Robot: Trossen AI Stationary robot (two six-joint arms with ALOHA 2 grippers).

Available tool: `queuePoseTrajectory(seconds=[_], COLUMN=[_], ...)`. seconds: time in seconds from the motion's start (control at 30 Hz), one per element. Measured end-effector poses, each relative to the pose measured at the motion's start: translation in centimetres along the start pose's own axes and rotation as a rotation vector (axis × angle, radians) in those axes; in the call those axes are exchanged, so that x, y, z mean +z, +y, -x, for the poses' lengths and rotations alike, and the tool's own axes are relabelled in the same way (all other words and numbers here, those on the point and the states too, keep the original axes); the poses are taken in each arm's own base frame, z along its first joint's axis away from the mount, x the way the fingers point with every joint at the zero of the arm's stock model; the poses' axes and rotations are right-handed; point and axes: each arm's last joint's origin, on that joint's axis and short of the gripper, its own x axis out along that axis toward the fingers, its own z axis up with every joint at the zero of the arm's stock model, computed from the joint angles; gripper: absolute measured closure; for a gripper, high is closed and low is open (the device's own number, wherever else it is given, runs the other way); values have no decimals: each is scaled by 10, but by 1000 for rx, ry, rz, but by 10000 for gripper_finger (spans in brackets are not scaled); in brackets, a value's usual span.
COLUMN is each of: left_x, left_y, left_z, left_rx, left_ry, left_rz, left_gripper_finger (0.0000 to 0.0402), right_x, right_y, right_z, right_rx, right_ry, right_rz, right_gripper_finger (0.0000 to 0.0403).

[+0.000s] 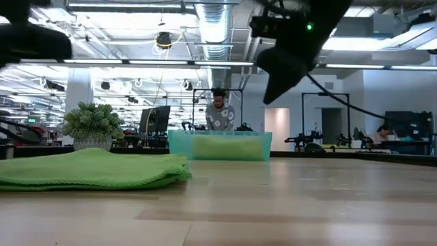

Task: Roll microfiber towels into tight, uniform cylinder then place into a basket
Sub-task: Fold the green microfiber cloth

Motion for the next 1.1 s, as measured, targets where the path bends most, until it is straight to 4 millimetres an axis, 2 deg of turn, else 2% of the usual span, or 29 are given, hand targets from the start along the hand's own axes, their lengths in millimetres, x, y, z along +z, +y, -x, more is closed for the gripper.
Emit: queuePoseTrajectory(seconds=[0.13, 0.3, 0.47, 0.67, 0.87, 1.1], left_x=[-7, -17, -31, -40, -39, -37], left_y=[-10, -32, -52, -63, -69, -70], left_z=[16, 31, 37, 40, 38, 39], left_rx=[22, 59, 121, 160, 125, 129], left_ry=[7, -84, -200, -312, -364, -390], left_rz=[9, 19, 76, 174, 223, 228], left_gripper_finger=[297, 297, 297, 297, 297, 281], right_x=[4, 7, 0, -5, -7, -10], right_y=[15, 37, 57, 72, 93, 118], right_z=[9, 30, 56, 78, 76, 55], right_rx=[121, 252, 335, 392, 460, 505], right_ry=[-64, -185, -294, -400, -458, -488], right_rz=[54, 92, 176, 261, 282, 353], right_gripper_finger=[239, 239, 239, 239, 239, 239])
